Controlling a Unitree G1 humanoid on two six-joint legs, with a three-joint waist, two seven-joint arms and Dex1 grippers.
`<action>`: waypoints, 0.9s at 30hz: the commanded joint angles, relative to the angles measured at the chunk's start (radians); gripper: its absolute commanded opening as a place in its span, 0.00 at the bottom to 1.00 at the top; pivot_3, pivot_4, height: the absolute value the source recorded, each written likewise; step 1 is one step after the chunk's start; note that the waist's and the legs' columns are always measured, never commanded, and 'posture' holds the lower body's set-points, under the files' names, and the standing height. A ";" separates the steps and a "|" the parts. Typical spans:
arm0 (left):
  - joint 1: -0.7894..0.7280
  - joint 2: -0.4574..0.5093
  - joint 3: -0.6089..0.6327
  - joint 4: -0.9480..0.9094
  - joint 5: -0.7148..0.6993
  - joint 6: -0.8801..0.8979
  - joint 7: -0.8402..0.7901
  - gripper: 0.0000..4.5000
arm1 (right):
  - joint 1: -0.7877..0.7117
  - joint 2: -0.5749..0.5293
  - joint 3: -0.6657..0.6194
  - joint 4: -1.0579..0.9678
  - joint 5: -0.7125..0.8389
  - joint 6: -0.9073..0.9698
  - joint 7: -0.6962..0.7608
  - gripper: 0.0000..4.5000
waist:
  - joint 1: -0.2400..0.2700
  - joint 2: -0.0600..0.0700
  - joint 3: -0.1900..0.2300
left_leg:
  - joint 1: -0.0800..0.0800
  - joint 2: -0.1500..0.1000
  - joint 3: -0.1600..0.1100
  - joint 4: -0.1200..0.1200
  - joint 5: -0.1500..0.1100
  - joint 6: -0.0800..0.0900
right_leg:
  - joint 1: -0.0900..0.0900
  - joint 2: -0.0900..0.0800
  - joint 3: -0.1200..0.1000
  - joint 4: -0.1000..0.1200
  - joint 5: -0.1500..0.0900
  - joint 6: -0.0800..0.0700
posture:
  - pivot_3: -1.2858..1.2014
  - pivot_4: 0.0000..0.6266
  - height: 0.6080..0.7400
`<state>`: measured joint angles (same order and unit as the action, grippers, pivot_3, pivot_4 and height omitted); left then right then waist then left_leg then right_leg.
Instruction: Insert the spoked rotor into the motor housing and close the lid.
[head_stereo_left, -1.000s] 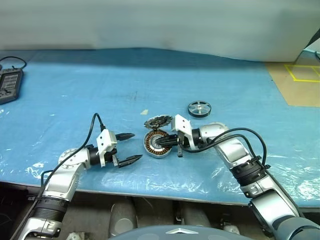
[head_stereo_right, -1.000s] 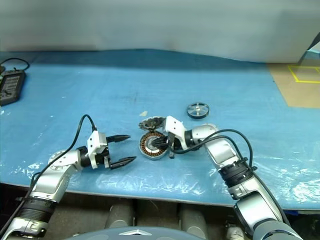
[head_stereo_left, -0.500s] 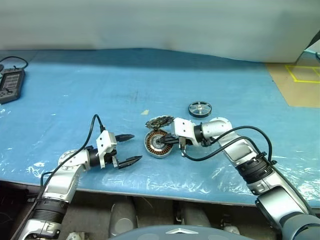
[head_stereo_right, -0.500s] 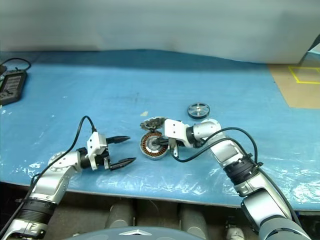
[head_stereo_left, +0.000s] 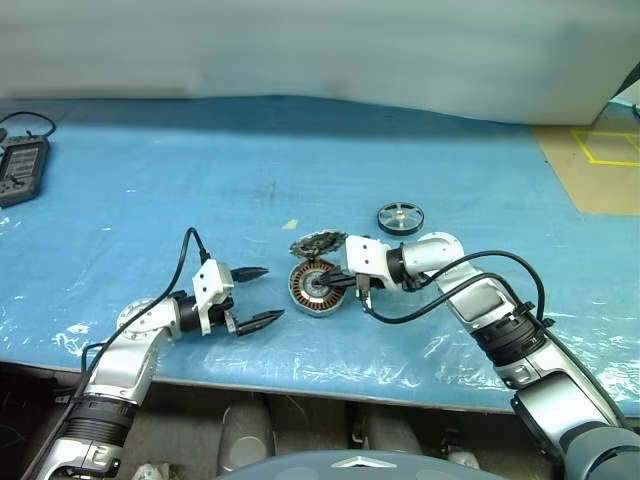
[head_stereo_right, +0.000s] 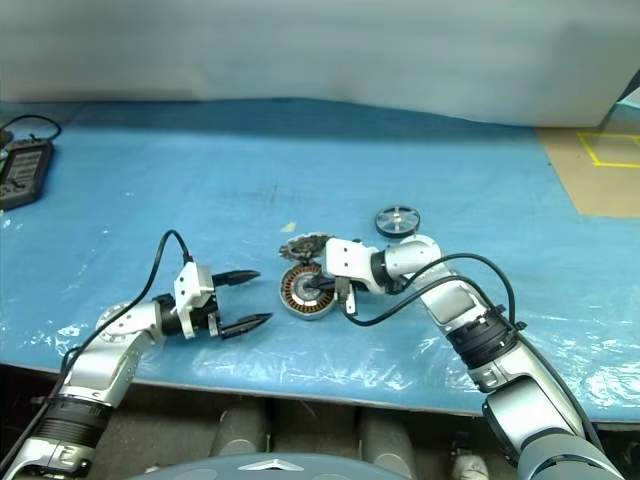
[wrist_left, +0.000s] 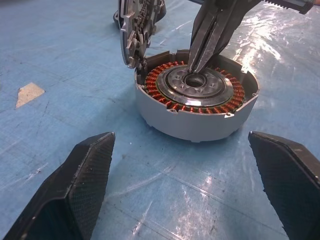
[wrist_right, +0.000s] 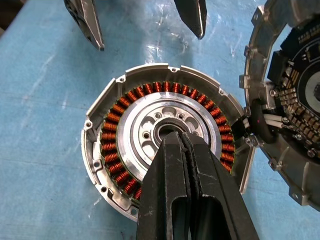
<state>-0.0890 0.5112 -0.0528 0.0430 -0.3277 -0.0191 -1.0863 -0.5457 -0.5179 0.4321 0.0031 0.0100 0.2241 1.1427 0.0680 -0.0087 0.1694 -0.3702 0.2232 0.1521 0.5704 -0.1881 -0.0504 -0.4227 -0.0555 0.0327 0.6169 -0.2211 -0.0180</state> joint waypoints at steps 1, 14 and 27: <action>-0.008 0.004 -0.003 -0.037 -0.005 0.001 0.002 1.00 | -0.017 0.004 -0.034 -0.062 0.040 0.020 0.009 0.01 | 0.000 0.000 0.000 | 0.000 0.000 0.000 0.000 0.000 0.000 | 0.000 0.000 0.000 0.000 0.000 0.000 | 0.52 0.24 1.00; -0.004 0.004 0.000 -0.033 -0.004 -0.003 0.001 1.00 | 0.005 0.018 0.004 0.028 0.007 -0.001 0.008 0.01 | -0.001 0.000 0.000 | 0.000 0.000 0.000 0.000 0.000 0.000 | 0.000 0.000 0.000 0.000 0.000 0.000 | 0.52 0.24 1.00; -0.005 0.002 -0.002 -0.030 -0.003 -0.003 0.005 1.00 | 0.010 -0.015 0.044 0.104 -0.084 -0.065 -0.002 0.01 | -0.001 0.000 0.000 | 0.002 0.000 0.000 0.000 0.000 0.000 | 0.001 0.000 0.000 0.000 0.000 0.000 | 0.52 0.24 1.00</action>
<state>-0.0949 0.5112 -0.0535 0.0369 -0.3277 -0.0153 -1.0827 -0.5473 -0.5101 0.4464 0.0659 -0.0183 0.1522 1.1503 0.0673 -0.0088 0.1692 -0.3684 0.2229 0.1522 0.5708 -0.1881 -0.0504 -0.4214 -0.0557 0.0326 0.6174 -0.2210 -0.0180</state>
